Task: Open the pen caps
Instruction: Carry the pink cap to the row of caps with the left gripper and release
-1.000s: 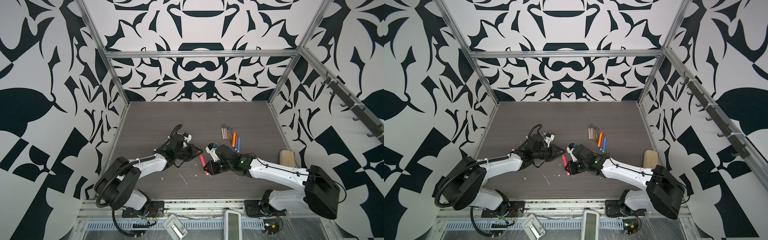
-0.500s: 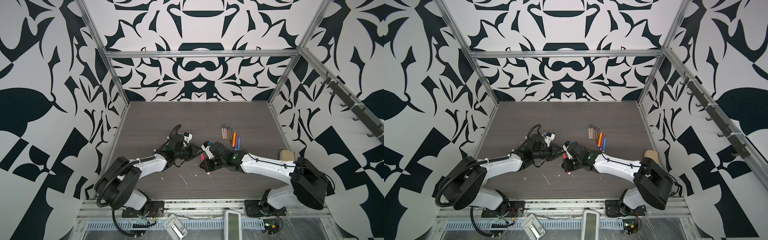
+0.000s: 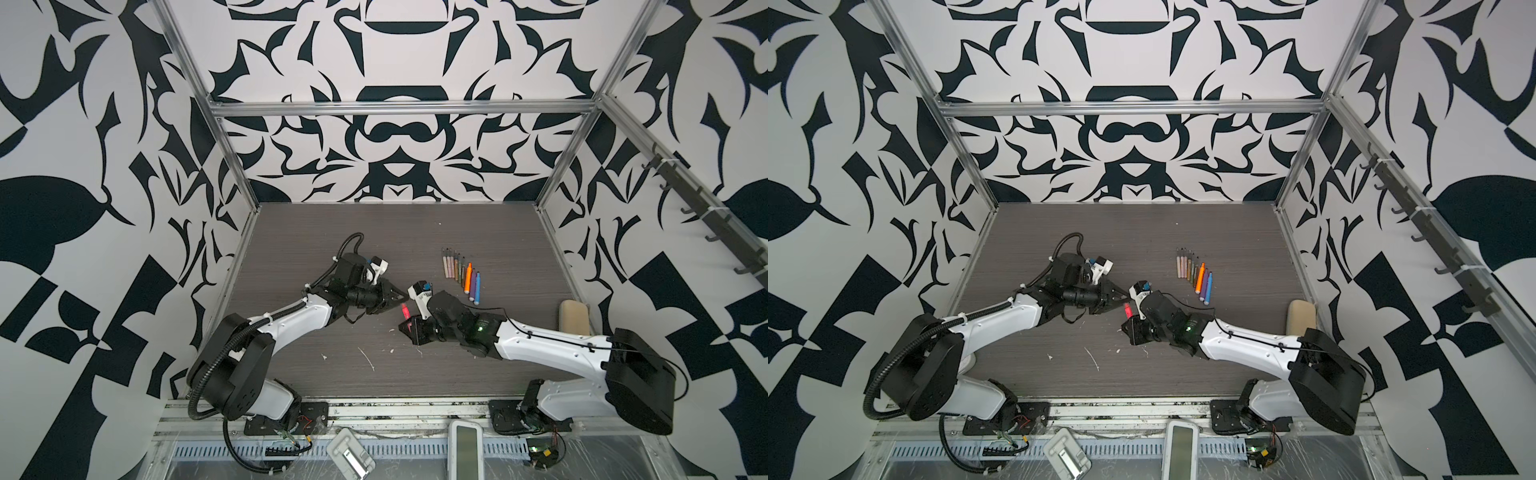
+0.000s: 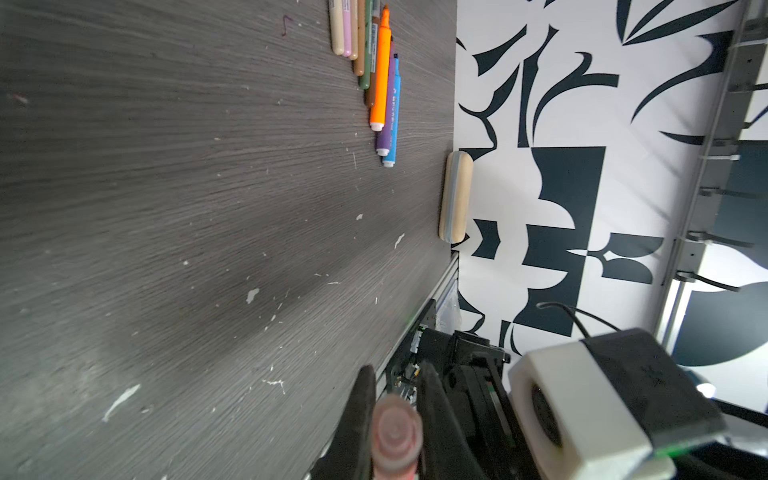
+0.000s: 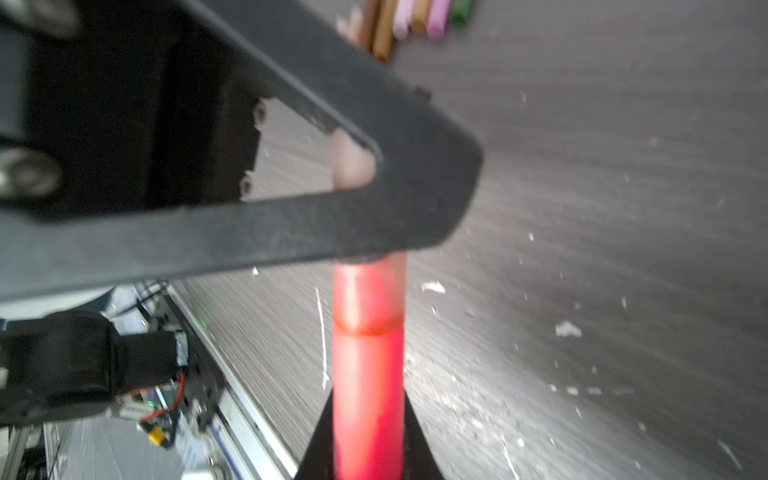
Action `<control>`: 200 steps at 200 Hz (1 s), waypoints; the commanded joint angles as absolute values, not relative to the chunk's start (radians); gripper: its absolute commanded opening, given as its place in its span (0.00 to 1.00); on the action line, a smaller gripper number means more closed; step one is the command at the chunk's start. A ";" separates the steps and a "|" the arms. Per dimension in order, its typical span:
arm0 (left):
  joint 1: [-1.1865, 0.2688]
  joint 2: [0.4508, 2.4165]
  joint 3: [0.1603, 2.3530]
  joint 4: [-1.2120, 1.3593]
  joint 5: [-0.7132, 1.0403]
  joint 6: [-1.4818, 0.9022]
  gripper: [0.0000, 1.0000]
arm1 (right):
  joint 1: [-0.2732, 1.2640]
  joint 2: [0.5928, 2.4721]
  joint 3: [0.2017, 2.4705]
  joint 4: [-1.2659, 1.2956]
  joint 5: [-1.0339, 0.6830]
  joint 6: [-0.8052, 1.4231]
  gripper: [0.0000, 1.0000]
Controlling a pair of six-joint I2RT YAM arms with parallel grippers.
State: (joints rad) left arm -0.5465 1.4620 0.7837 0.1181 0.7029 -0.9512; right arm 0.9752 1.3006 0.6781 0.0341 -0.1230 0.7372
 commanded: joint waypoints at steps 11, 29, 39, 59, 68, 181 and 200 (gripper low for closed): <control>-0.339 1.511 0.869 0.015 0.552 -0.876 0.00 | 1.048 1.226 0.610 -0.094 -0.131 0.774 0.00; -0.334 1.522 0.907 -0.018 0.545 -0.857 0.00 | 1.058 1.211 0.596 -0.089 -0.121 0.782 0.00; -0.333 1.527 0.922 -0.032 0.540 -0.848 0.00 | 1.062 1.206 0.591 -0.086 -0.121 0.782 0.00; -0.326 1.532 0.950 -0.072 0.516 -0.821 0.00 | 1.074 1.213 0.593 -0.081 -0.123 0.781 0.00; -0.312 1.534 0.963 -0.090 0.499 -0.807 0.00 | 1.084 1.217 0.597 -0.084 -0.119 0.779 0.00; -0.173 1.532 1.012 -0.536 -0.044 -0.570 0.00 | 1.131 1.172 0.565 -0.113 -0.007 0.785 0.00; -0.172 1.535 0.980 -0.511 -0.089 -0.557 0.00 | 1.130 1.204 0.589 -0.136 -0.008 0.768 0.00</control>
State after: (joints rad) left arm -0.1738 1.5581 1.0183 -0.4492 0.0757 -0.6090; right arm 1.1278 1.1790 0.5617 -0.1078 -0.0353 0.7906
